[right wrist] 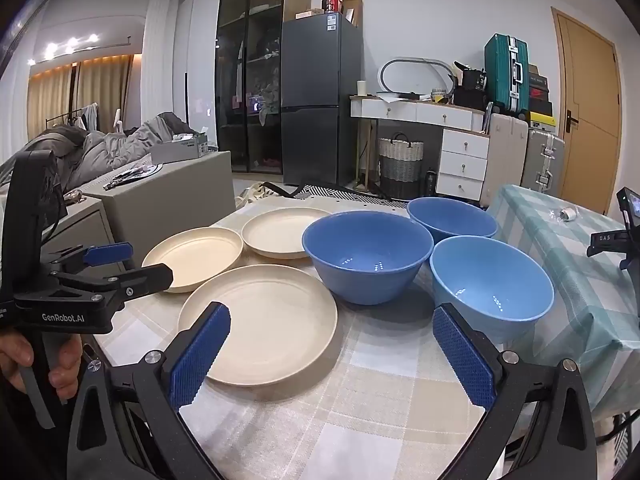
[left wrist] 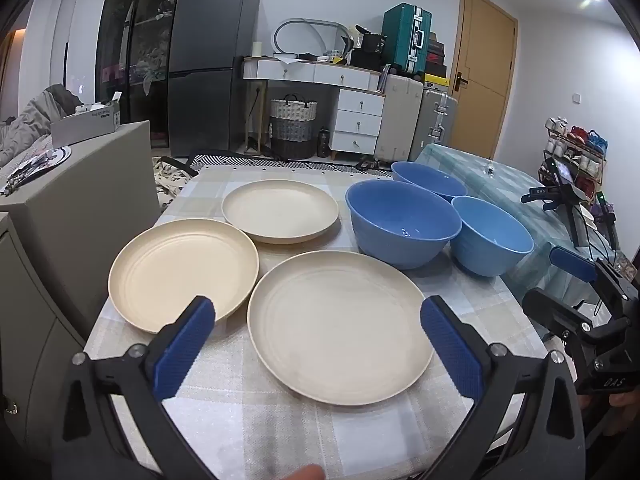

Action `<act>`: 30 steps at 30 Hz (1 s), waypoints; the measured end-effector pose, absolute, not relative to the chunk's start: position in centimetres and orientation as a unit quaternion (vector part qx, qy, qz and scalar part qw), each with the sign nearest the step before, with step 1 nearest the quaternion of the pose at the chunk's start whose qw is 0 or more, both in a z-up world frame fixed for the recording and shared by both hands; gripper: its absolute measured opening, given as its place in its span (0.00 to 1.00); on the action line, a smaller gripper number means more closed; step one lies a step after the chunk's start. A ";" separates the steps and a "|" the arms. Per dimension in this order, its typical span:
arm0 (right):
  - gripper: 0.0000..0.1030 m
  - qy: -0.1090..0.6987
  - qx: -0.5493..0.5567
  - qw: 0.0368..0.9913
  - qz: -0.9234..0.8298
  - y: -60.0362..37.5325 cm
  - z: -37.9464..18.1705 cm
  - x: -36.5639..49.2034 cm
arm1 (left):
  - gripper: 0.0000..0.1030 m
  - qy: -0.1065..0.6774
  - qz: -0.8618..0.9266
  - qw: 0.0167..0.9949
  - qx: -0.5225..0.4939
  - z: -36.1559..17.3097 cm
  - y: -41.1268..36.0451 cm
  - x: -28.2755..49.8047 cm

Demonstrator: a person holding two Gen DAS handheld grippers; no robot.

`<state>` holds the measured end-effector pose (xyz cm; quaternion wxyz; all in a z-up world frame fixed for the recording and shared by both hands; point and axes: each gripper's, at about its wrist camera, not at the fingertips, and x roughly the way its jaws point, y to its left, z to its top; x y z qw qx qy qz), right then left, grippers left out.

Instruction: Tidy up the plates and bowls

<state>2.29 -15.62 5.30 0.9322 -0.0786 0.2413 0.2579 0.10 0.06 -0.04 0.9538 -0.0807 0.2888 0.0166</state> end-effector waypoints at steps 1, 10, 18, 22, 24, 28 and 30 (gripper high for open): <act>1.00 0.241 -0.079 0.932 0.258 -15.6 5.3 2.3 | 1.00 0.288 0.015 0.954 -0.080 0.0 0.0 0.1; 1.00 0.244 -0.081 0.932 0.257 -15.6 5.3 2.3 | 1.00 0.285 0.017 0.956 -0.072 -0.2 0.4 0.3; 1.00 0.243 -0.082 0.932 0.257 -15.5 5.3 2.3 | 1.00 0.281 0.018 0.957 -0.071 -0.1 0.0 0.1; 1.00 0.243 -0.083 0.932 0.257 -15.5 5.3 2.3 | 1.00 0.281 0.020 0.957 -0.069 0.0 -0.2 0.1; 1.00 0.243 -0.083 0.932 0.257 -15.5 5.3 2.2 | 1.00 0.281 0.019 0.957 -0.069 -0.1 -0.2 0.1; 1.00 0.243 -0.083 0.932 0.257 -15.5 5.3 2.2 | 1.00 0.281 0.020 0.957 -0.068 -0.1 -0.2 0.1; 1.00 0.242 -0.083 0.932 0.256 -15.5 5.3 2.2 | 1.00 0.281 0.020 0.957 -0.068 0.0 -0.2 0.1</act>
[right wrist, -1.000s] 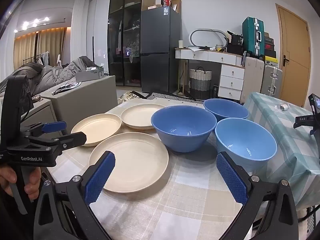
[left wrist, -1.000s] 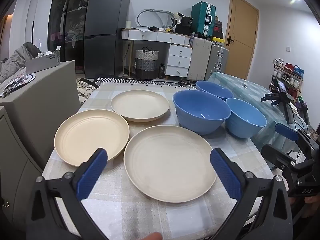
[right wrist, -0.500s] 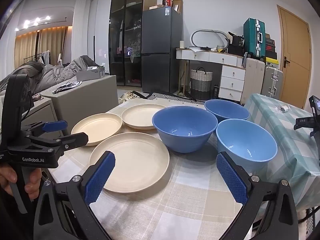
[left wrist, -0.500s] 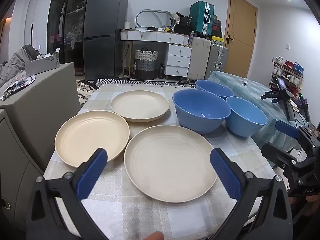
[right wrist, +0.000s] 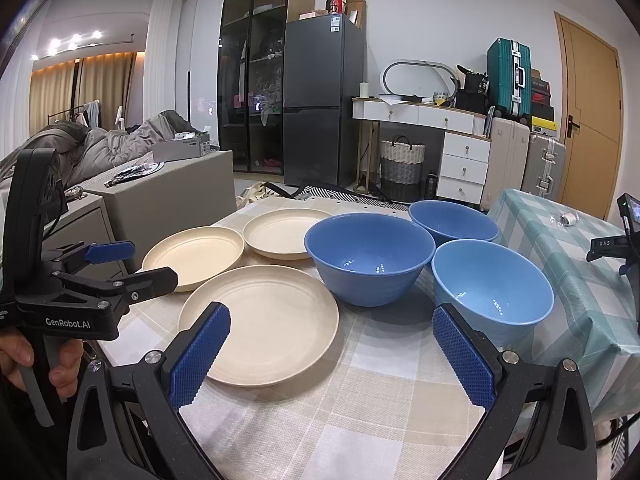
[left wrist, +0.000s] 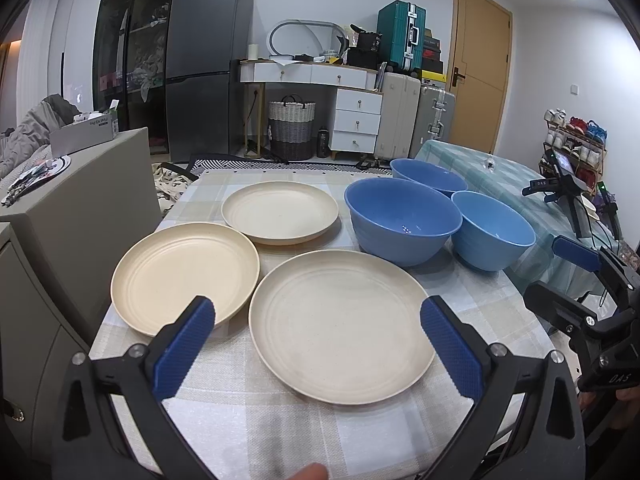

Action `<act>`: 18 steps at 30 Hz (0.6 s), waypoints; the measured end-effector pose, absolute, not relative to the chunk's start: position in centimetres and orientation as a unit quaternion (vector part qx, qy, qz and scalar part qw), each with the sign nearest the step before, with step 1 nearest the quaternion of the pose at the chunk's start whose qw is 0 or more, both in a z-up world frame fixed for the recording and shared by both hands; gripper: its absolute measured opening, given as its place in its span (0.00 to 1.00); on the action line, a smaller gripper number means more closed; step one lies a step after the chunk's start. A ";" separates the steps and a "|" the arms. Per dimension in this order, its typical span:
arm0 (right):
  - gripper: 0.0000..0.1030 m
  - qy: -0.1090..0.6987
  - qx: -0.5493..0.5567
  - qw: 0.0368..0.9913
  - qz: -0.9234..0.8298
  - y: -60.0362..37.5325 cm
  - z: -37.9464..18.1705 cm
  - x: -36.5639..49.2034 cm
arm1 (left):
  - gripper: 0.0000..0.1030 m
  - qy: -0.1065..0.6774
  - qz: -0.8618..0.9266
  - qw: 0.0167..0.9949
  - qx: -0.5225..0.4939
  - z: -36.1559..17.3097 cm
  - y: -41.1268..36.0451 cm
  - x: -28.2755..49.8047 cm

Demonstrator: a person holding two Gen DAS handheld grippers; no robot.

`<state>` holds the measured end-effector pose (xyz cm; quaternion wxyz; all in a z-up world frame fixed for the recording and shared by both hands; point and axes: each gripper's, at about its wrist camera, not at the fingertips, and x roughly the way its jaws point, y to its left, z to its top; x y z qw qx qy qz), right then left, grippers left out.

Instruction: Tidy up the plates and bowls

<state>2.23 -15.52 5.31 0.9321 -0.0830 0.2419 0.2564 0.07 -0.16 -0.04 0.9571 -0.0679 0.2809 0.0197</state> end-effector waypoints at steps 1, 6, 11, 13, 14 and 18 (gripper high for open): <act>1.00 0.243 -0.083 0.932 0.257 -15.5 5.3 2.2 | 1.00 0.281 0.020 0.957 -0.068 -0.1 -0.2 0.1; 1.00 0.242 -0.084 0.932 0.257 -15.5 5.3 2.2 | 1.00 0.281 0.021 0.957 -0.068 0.0 -0.2 0.1; 1.00 0.242 -0.083 0.932 0.256 -15.5 5.3 2.2 | 1.00 0.281 0.020 0.957 -0.067 0.0 -0.3 0.1; 1.00 0.241 -0.084 0.932 0.257 -15.5 5.3 2.2 | 1.00 0.281 0.021 0.957 -0.066 0.0 -0.3 0.1; 1.00 0.241 -0.084 0.932 0.257 -15.5 5.3 2.3 | 1.00 0.281 0.021 0.957 -0.066 0.0 -0.3 0.1; 1.00 0.241 -0.083 0.932 0.257 -15.5 5.3 2.2 | 1.00 0.281 0.021 0.957 -0.066 -0.1 -0.3 0.0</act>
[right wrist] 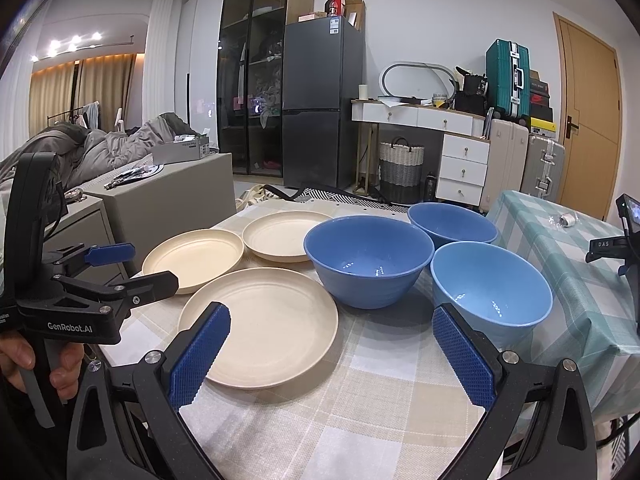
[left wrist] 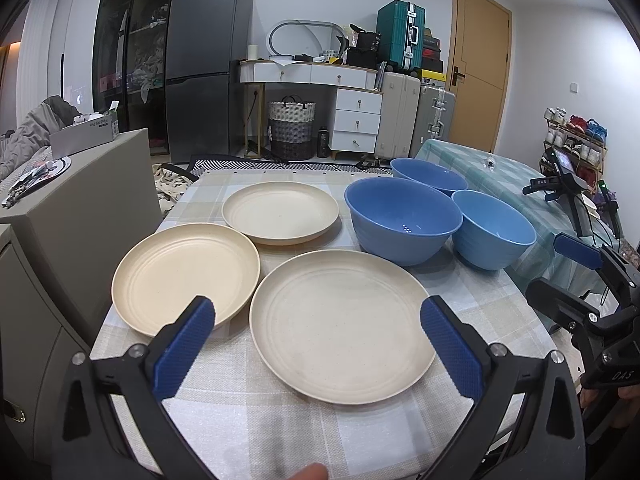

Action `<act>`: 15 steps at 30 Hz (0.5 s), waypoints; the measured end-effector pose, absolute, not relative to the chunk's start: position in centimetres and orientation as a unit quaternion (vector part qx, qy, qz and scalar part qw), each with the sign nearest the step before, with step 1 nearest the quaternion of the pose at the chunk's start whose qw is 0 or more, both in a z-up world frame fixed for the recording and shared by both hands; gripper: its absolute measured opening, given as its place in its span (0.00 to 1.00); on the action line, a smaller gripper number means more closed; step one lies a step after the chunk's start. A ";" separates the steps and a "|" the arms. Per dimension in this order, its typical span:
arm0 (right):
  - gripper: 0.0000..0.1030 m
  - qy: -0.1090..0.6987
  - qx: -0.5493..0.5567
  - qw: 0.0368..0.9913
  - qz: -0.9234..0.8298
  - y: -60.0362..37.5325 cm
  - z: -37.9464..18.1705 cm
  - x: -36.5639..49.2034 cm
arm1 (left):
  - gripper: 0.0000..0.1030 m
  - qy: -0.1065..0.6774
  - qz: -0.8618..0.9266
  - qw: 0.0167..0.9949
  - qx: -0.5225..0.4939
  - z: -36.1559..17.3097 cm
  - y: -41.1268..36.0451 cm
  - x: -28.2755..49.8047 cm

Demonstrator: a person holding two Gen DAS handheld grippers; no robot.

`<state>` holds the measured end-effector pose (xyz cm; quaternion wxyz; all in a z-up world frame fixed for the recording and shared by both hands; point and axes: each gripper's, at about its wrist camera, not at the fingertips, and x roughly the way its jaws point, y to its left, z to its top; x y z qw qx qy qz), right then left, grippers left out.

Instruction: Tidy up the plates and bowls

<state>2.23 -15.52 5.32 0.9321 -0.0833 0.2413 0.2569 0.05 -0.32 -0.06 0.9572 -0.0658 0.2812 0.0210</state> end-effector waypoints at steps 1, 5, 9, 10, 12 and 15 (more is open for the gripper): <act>1.00 0.241 -0.083 0.932 0.257 -15.5 5.3 2.2 | 1.00 0.282 0.021 0.957 -0.065 -0.1 -0.3 0.0; 1.00 0.240 -0.083 0.932 0.257 -15.5 5.3 2.2 | 1.00 0.282 0.023 0.957 -0.067 -0.1 0.0 -0.1; 1.00 0.239 -0.083 0.933 0.258 -15.4 5.6 2.5 | 1.00 0.281 0.027 0.957 -0.069 0.0 0.6 -0.3; 1.00 0.239 -0.083 0.933 0.258 -15.4 5.6 2.5 | 1.00 0.281 0.028 0.957 -0.069 -0.1 0.6 -0.3; 1.00 0.239 -0.083 0.933 0.257 -15.4 5.7 2.6 | 1.00 0.281 0.028 0.957 -0.070 -0.1 0.8 -0.4; 1.00 0.239 -0.083 0.933 0.256 -15.5 5.6 2.4 | 1.00 0.279 0.027 0.957 -0.070 -0.1 0.9 -0.4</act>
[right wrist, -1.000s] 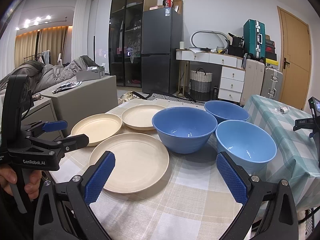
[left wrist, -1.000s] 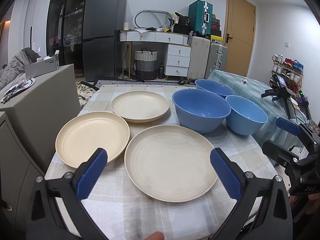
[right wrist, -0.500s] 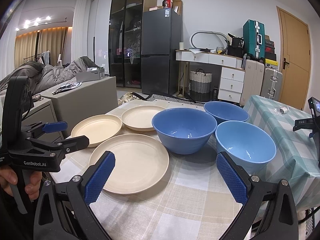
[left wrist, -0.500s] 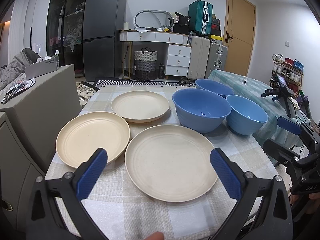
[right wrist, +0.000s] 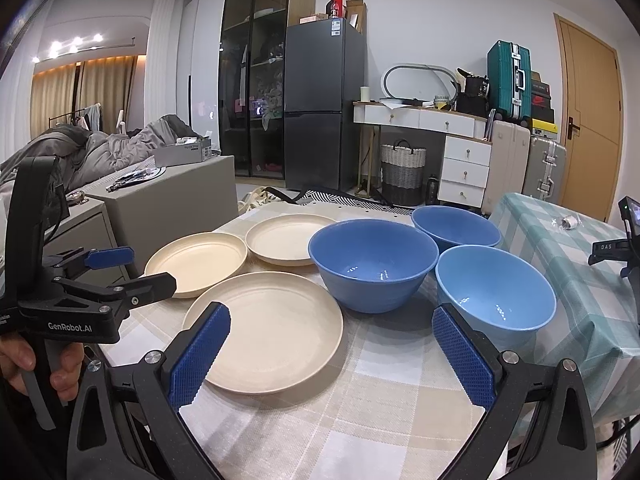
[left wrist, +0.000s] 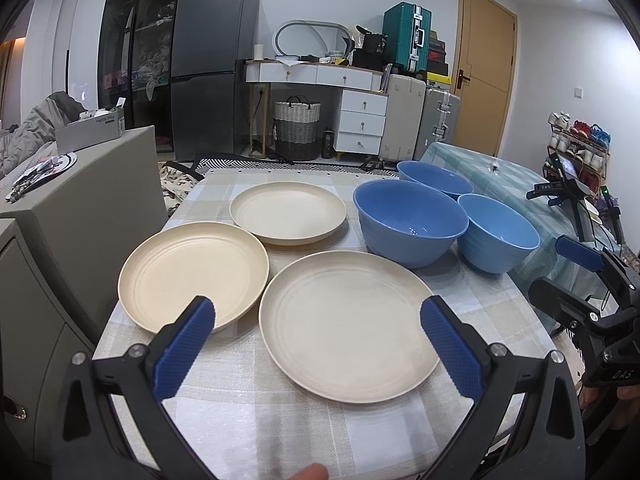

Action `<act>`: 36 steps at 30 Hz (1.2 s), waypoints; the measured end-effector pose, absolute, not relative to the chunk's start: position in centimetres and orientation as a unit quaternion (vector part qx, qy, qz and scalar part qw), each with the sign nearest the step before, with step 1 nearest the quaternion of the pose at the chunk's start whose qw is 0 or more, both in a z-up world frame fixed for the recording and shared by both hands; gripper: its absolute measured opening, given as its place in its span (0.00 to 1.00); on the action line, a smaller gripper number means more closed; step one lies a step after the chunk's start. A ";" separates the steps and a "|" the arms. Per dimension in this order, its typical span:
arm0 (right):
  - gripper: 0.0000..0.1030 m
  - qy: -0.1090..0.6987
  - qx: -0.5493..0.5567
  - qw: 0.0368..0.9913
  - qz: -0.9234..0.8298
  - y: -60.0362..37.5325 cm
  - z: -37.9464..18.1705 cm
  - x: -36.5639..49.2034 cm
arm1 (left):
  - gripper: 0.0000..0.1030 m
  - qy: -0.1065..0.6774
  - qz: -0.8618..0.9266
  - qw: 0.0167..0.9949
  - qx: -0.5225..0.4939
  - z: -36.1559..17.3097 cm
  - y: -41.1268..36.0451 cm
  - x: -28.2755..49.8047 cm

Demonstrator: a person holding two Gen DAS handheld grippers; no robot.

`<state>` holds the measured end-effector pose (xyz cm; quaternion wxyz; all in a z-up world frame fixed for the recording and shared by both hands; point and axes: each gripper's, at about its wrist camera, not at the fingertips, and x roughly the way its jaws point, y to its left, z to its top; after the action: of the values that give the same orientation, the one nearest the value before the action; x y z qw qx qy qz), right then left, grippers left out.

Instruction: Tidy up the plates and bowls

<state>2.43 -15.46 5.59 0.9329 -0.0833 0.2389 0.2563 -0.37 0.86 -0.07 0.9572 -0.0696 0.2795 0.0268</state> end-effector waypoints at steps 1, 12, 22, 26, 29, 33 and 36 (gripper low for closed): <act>1.00 0.239 -0.082 0.933 0.257 -14.9 6.3 2.5 | 1.00 0.280 0.027 0.957 -0.069 -0.1 0.9 -0.4; 1.00 0.242 -0.082 0.931 0.259 -14.5 6.5 2.8 | 1.00 0.283 0.029 0.956 -0.069 0.2 0.9 -0.3; 1.00 0.240 -0.083 0.930 0.265 -14.1 7.2 2.6 | 1.00 0.281 0.037 0.956 -0.071 0.9 1.6 -0.7; 1.00 0.240 -0.086 0.928 0.273 -13.8 7.6 3.0 | 1.00 0.283 0.049 0.955 -0.075 1.4 2.3 -0.7; 1.00 0.233 -0.093 0.928 0.276 -13.7 7.9 2.9 | 1.00 0.288 0.060 0.952 -0.085 1.6 3.2 -0.5; 1.00 0.232 -0.086 0.928 0.279 -13.4 8.5 3.5 | 1.00 0.287 0.072 0.951 -0.095 2.2 4.3 -0.5; 1.00 0.233 -0.075 0.929 0.278 -13.4 9.2 4.2 | 1.00 0.283 0.083 0.951 -0.096 2.8 5.1 -0.6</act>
<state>4.24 -13.41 9.23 0.9291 -0.0749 0.2325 0.2776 -0.57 5.12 2.75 0.9506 -0.0962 0.2831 0.0833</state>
